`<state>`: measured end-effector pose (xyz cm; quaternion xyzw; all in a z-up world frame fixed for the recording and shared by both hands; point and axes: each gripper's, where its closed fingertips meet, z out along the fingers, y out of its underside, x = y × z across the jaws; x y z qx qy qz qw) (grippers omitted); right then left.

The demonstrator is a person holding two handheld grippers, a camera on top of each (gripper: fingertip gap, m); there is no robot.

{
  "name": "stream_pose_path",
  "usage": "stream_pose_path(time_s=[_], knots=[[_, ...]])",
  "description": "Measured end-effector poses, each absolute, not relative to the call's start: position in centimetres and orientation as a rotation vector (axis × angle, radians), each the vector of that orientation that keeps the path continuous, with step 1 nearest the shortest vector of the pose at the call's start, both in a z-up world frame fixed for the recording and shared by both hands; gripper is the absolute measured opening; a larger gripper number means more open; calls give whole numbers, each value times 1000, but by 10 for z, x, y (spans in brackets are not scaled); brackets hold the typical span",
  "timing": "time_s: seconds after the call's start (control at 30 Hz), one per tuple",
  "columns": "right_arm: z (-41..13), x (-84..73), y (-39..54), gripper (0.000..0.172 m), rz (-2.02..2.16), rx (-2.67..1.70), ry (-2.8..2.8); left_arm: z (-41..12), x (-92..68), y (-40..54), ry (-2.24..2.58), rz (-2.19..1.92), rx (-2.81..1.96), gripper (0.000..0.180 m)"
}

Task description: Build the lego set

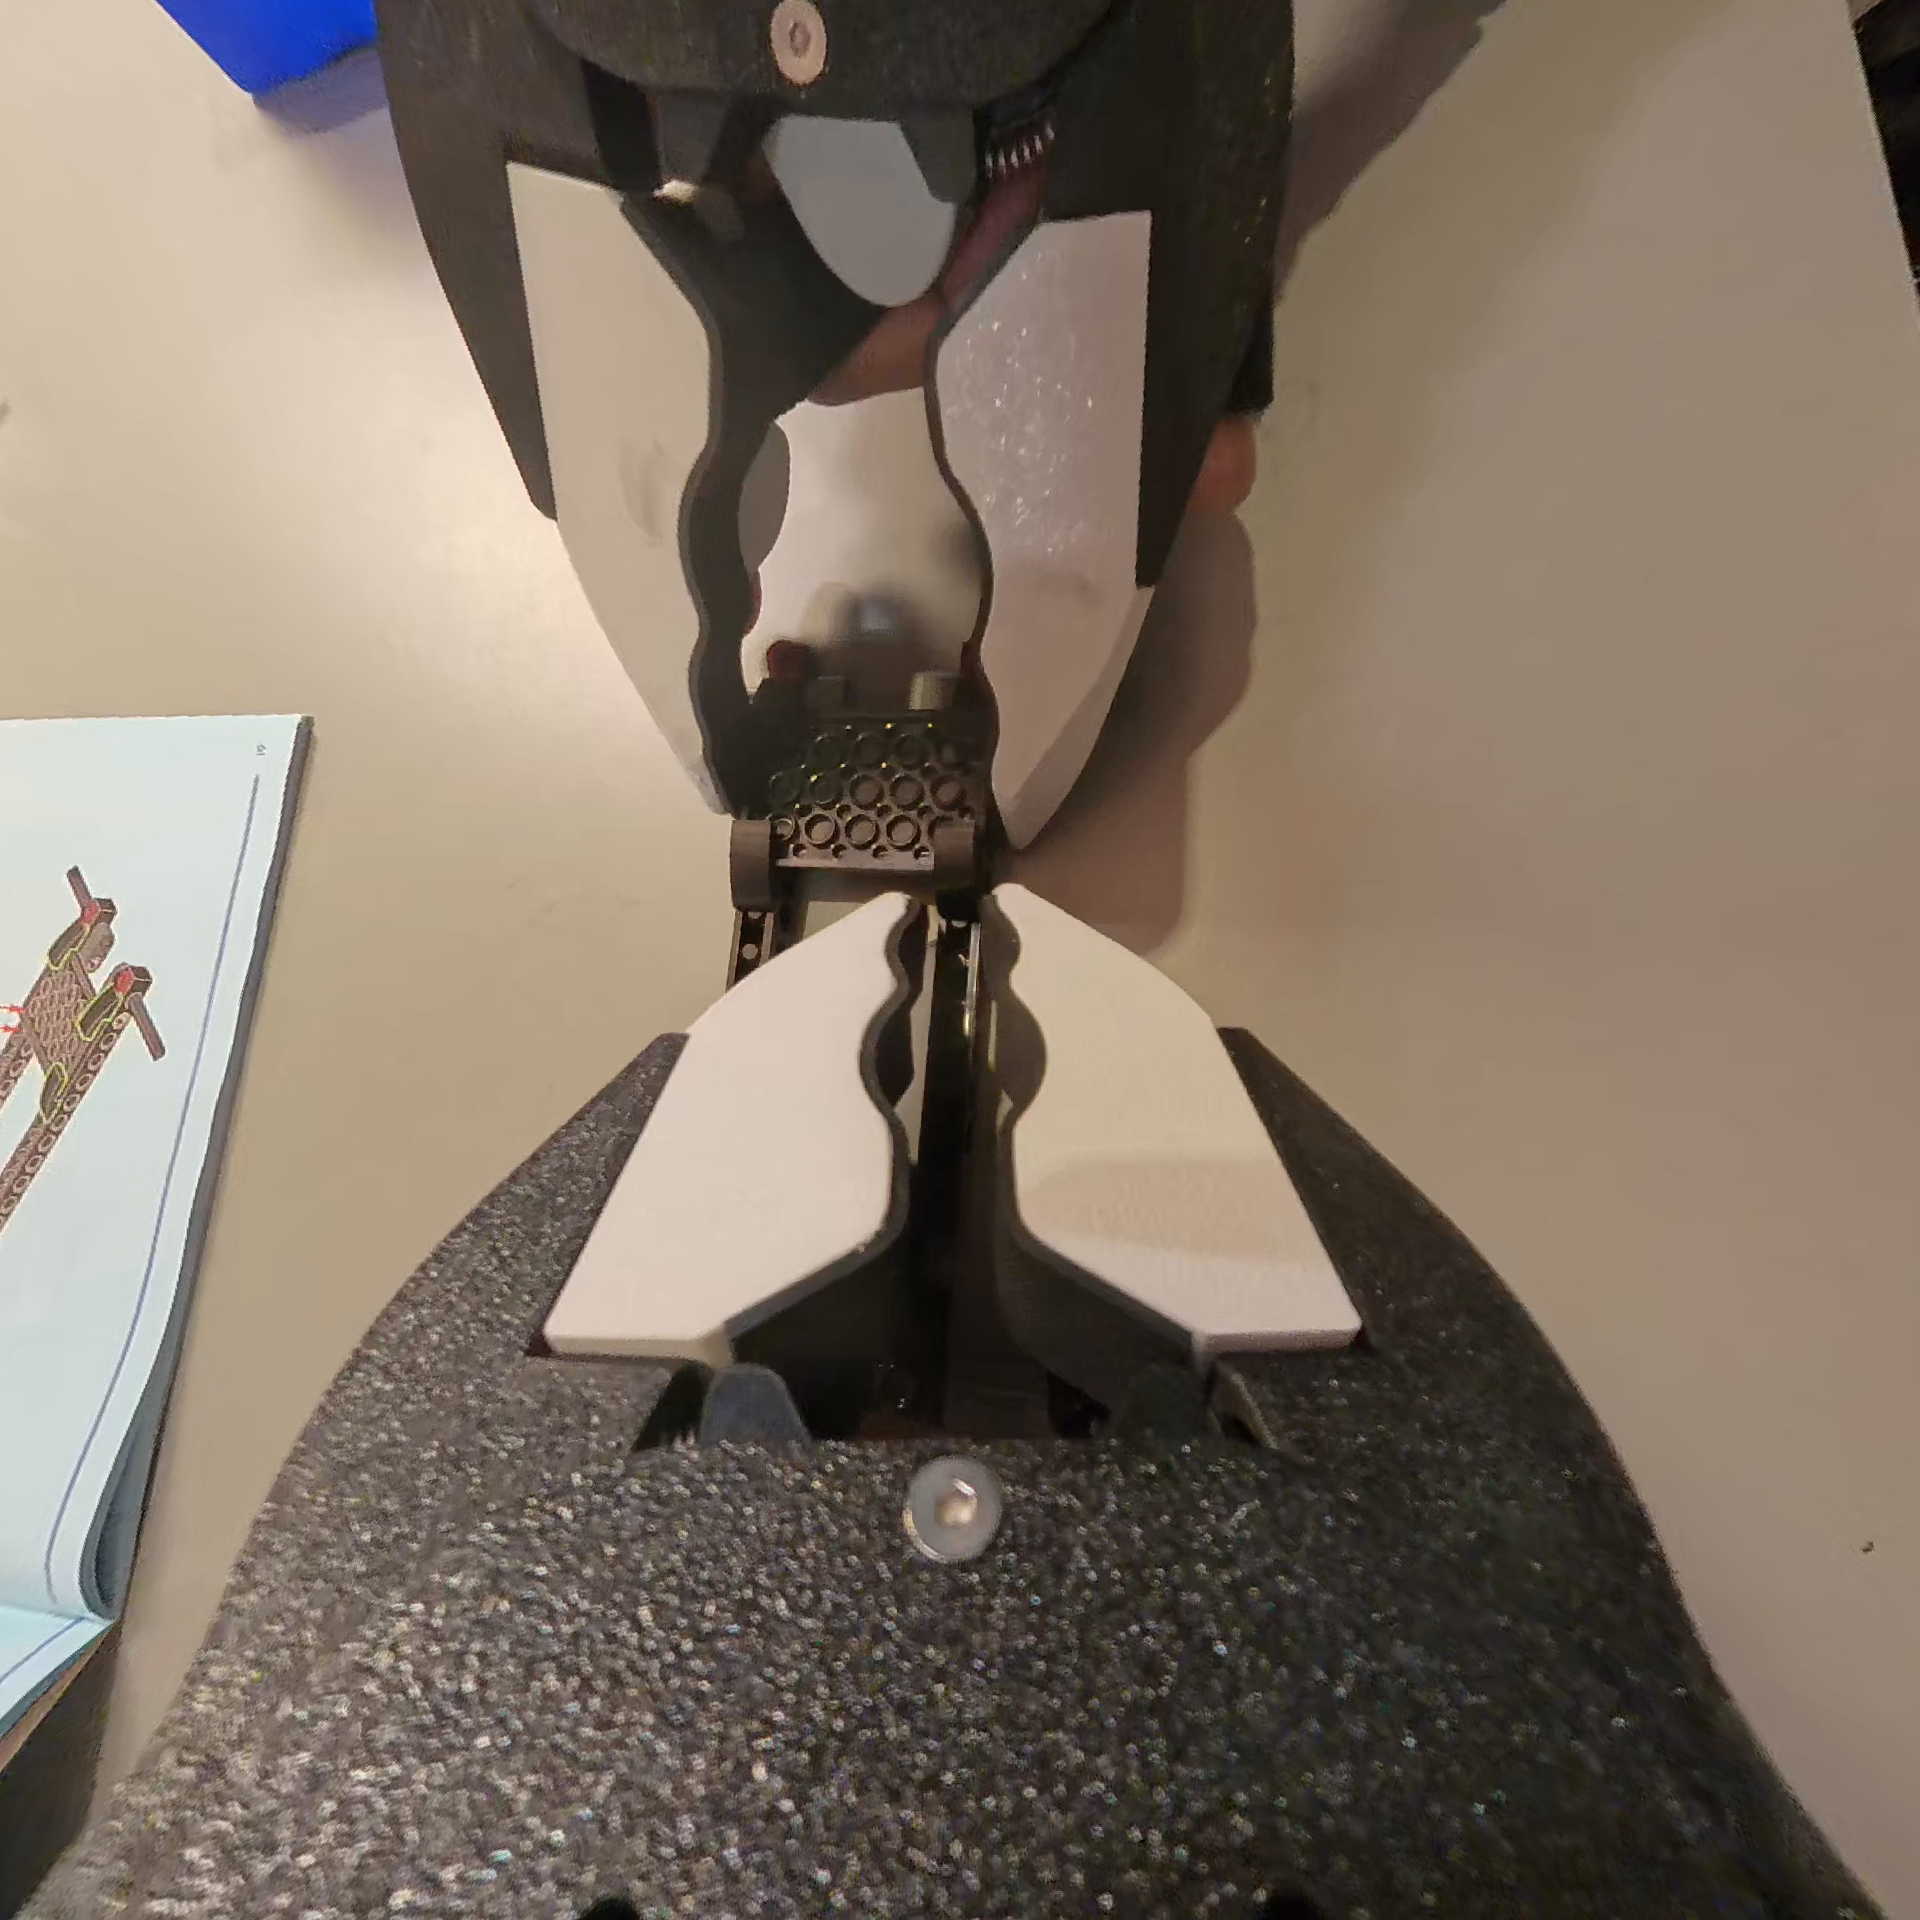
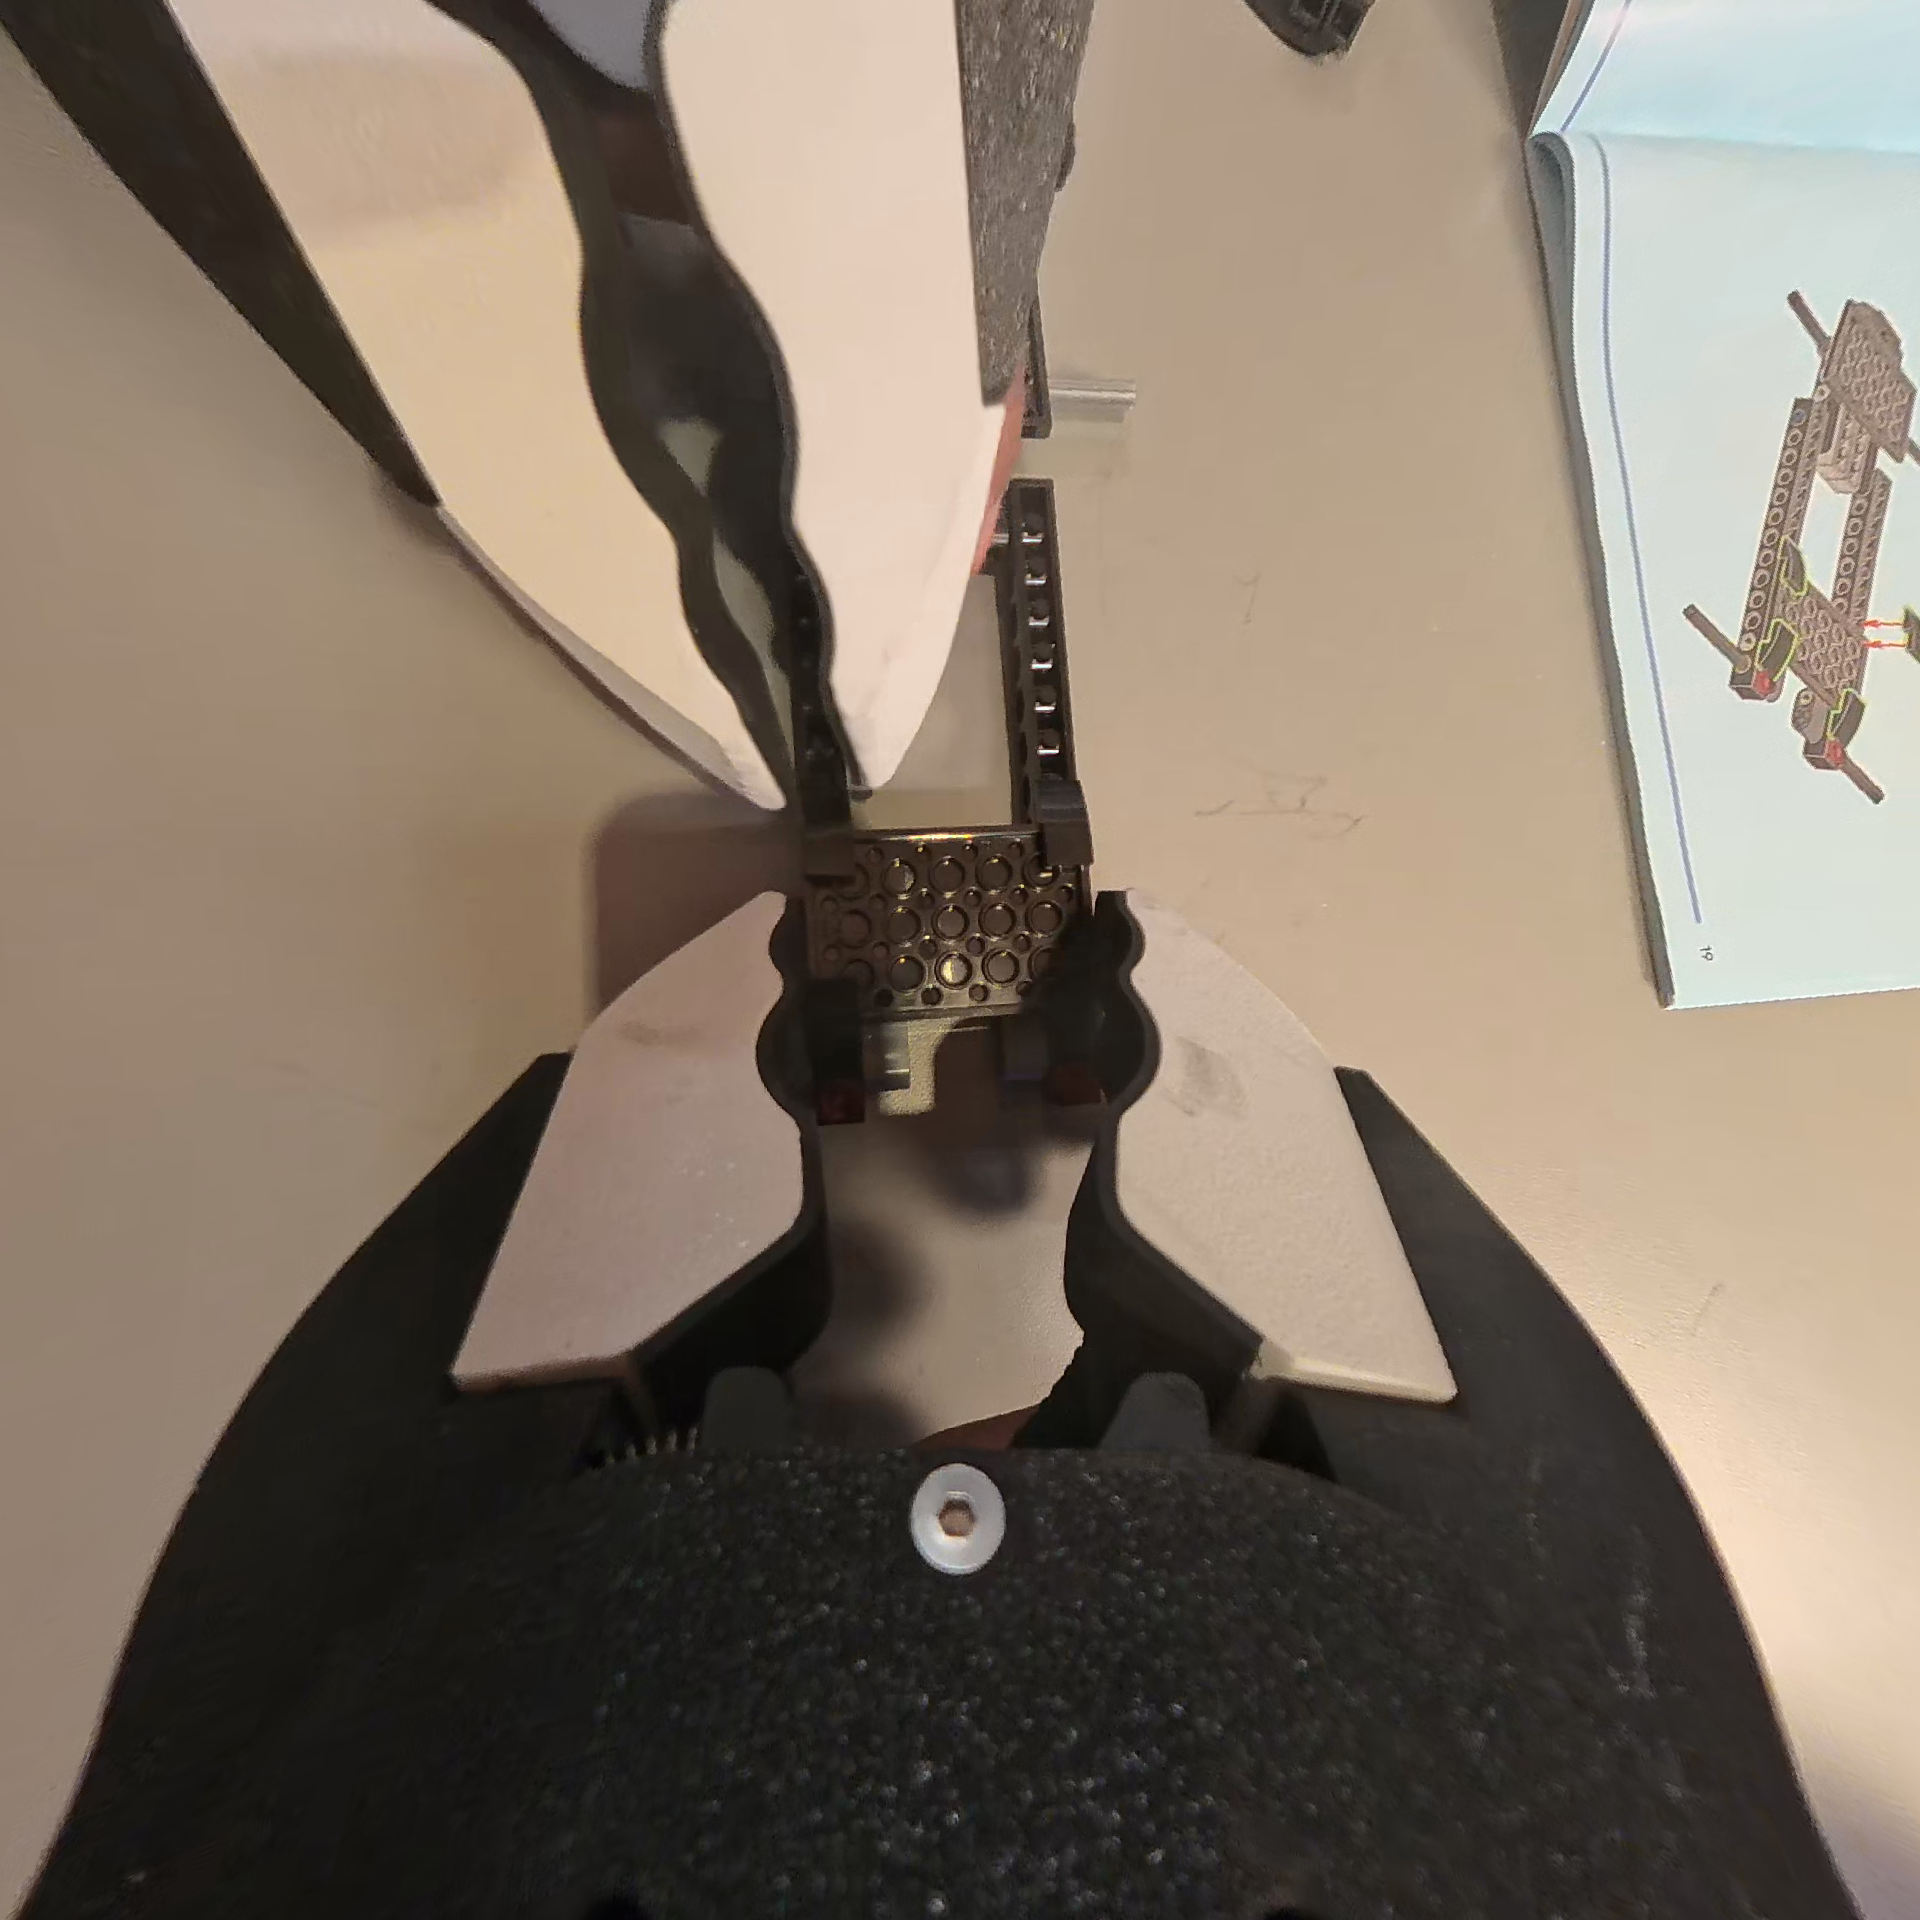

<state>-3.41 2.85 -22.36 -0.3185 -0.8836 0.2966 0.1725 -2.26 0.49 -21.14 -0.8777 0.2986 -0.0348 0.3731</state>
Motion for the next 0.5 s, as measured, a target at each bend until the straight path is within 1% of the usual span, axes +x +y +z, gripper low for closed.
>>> stream_pose_path(time_s=[0.33, 0.4, 0.5], knots=[[-224, -34, 29, 53, 843, -903, -2506, -211, -19, 6, 775, -98, -2235, 5], [-223, -34, 29, 53, 843, -901, -2506, -211, -20, 6, 777, -93, -2235, 7], [-223, -34, 29, 53, 843, -897, -2510, -211, -26, 4, 771, -69, -2245, 16]])
